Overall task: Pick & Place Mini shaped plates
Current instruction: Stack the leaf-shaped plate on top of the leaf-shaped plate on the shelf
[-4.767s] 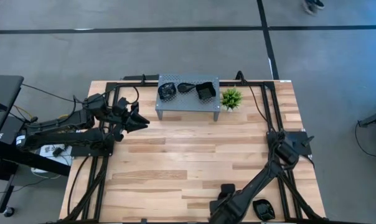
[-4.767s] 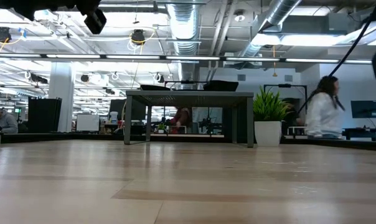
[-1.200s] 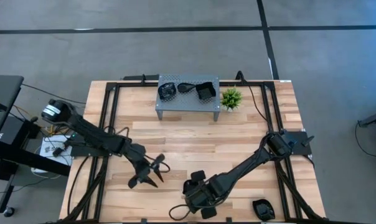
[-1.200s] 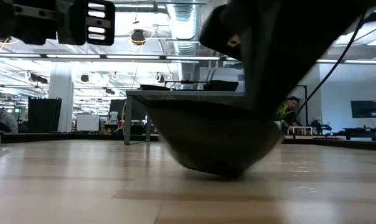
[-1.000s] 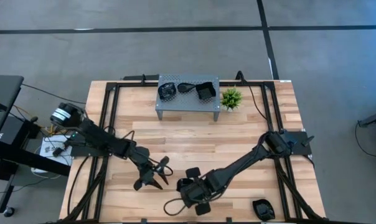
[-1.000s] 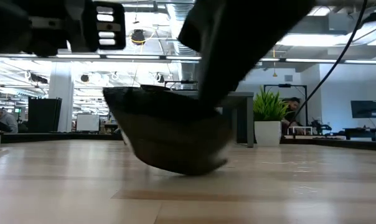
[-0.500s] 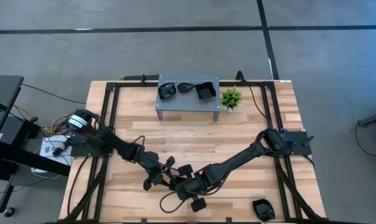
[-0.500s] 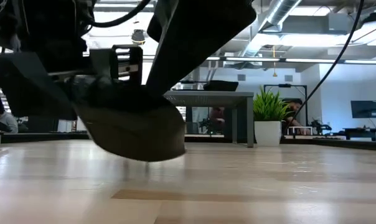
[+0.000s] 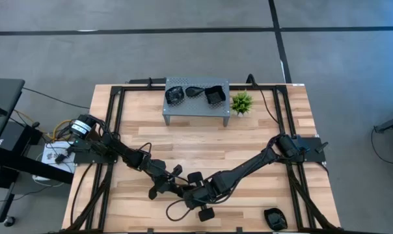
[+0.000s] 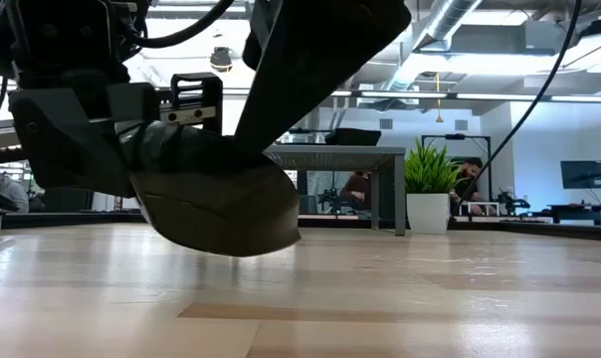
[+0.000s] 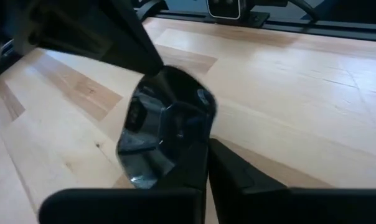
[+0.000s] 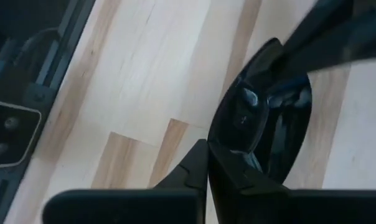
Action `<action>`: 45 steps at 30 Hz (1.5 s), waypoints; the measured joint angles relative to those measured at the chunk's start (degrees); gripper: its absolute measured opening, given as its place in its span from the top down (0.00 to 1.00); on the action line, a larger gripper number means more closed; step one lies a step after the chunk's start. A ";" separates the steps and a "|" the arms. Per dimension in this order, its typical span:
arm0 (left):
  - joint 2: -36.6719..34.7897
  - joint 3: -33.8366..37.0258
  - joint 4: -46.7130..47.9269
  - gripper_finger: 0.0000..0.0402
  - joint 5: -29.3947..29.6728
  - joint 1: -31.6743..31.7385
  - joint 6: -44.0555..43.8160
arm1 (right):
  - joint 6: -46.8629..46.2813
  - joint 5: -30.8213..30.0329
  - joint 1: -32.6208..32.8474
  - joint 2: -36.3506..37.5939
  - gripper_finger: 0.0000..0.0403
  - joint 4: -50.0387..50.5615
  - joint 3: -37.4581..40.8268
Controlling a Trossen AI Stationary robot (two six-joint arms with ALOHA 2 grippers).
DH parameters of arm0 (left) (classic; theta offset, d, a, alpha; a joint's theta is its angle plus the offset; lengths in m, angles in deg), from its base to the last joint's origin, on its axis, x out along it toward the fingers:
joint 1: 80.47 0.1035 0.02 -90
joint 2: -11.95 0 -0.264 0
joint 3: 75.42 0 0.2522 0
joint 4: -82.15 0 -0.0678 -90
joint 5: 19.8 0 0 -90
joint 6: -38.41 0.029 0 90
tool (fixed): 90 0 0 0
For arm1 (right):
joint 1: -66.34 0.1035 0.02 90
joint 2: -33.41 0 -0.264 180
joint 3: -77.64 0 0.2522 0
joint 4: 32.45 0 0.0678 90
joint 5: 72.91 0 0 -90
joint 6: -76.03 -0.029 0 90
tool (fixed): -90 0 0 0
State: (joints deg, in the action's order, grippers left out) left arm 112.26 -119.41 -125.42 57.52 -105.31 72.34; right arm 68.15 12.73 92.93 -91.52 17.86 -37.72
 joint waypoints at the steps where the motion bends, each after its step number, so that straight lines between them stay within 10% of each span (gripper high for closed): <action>1: 0.00 0.01 0.03 0.98 0.02 0.00 -0.01 | -0.78 -0.07 -0.24 0.00 0.98 -0.07 0.00; 13: -0.08 -0.01 -0.24 0.98 0.19 -3.92 -3.83 | -0.78 -0.09 -2.18 0.17 0.80 4.50 -4.66; 22: -3.40 -0.04 0.90 0.97 9.95 -5.64 -10.50 | -3.21 -1.46 -1.46 0.57 0.80 33.40 -20.70; 29: -21.11 -1.71 17.14 0.98 23.65 -3.50 -2.03 | -14.84 -24.52 6.25 5.40 0.82 49.82 -22.69; 36: -40.94 -8.23 38.73 0.98 25.84 10.44 13.02 | -22.05 -44.40 15.66 12.70 0.83 33.94 -4.88; 45: -46.99 -10.98 47.98 0.98 7.62 38.05 32.76 | -22.04 -30.24 10.04 16.19 0.83 -1.83 18.43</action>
State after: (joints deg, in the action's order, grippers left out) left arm 65.27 -130.39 -77.44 65.15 -67.26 105.10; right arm 46.11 -17.51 102.97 -75.33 16.03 -19.29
